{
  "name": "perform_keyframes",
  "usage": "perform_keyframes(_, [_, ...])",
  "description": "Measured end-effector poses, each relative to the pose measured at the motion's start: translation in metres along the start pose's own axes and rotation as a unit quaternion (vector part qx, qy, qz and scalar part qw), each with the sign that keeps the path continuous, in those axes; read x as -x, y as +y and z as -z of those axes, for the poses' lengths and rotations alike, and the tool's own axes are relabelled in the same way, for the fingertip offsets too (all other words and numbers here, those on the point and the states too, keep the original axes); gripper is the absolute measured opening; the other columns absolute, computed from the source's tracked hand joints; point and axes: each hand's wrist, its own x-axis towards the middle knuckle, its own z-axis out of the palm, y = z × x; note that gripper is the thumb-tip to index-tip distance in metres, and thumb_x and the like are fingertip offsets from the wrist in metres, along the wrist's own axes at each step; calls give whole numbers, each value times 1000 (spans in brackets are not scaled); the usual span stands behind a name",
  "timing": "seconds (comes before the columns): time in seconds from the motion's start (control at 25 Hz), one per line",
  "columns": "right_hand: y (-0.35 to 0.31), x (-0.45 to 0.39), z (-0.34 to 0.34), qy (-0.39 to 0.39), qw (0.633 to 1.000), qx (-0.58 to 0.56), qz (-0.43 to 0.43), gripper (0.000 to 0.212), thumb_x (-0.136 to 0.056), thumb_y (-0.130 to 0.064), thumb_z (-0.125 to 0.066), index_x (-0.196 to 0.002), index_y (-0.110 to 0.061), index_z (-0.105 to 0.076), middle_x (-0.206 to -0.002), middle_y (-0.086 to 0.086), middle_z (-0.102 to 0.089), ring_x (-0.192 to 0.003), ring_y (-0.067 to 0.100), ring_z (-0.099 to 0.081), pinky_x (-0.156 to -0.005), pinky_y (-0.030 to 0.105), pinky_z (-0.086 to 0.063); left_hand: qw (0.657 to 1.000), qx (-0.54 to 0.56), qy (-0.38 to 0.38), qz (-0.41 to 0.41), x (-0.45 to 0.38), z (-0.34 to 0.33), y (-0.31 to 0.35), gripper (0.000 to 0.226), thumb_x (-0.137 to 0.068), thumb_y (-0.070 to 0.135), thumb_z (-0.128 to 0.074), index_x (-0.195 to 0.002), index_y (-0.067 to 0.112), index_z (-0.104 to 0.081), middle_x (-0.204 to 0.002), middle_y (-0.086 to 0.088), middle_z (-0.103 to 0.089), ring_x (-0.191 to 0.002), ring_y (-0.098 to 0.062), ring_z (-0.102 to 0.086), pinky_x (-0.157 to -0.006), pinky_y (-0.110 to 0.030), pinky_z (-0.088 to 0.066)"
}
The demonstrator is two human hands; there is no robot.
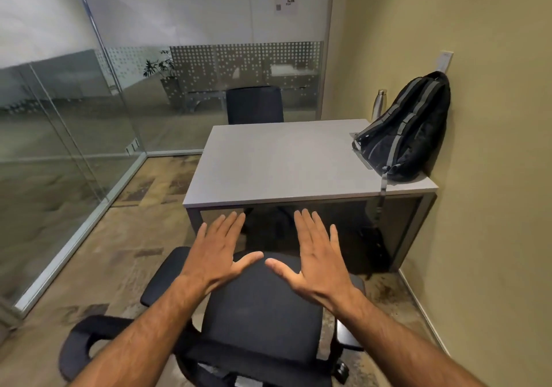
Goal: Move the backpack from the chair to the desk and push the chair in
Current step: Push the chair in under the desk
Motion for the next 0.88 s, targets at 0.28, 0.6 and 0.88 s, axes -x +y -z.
perform_keyframes(0.28, [-83, 29, -35, -77, 997, -1, -24, 127, -68, -104, 0, -167, -25, 5, -177, -2, 7, -161, 15, 13, -131, 55, 7, 998, 24, -53, -14, 63, 8, -65, 98, -83, 86, -18, -163, 30, -4, -173, 5, -7, -159, -16, -5, -128, -48, -4])
perform_keyframes(0.6, [-141, 101, -45, -207, 976, 8, -63, 133, -60, -109, -6, -167, -30, -1, -177, -4, -3, -163, 16, 3, -131, 53, 1, 986, 60, -144, -53, 144, 9, -86, 105, -74, 96, -16, -161, 37, -15, -171, 10, -15, -157, -12, -12, -128, -48, -12])
perform_keyframes(0.88, [-147, 132, -44, -197, 975, 80, -69, 123, -66, -105, -1, -150, -28, -46, -152, 2, -57, -140, 25, -52, -115, 47, -41, 987, 25, -131, -87, 187, 11, -83, 109, -73, 98, -1, -156, 35, -31, -162, 14, -38, -150, -6, -29, -127, -49, -12])
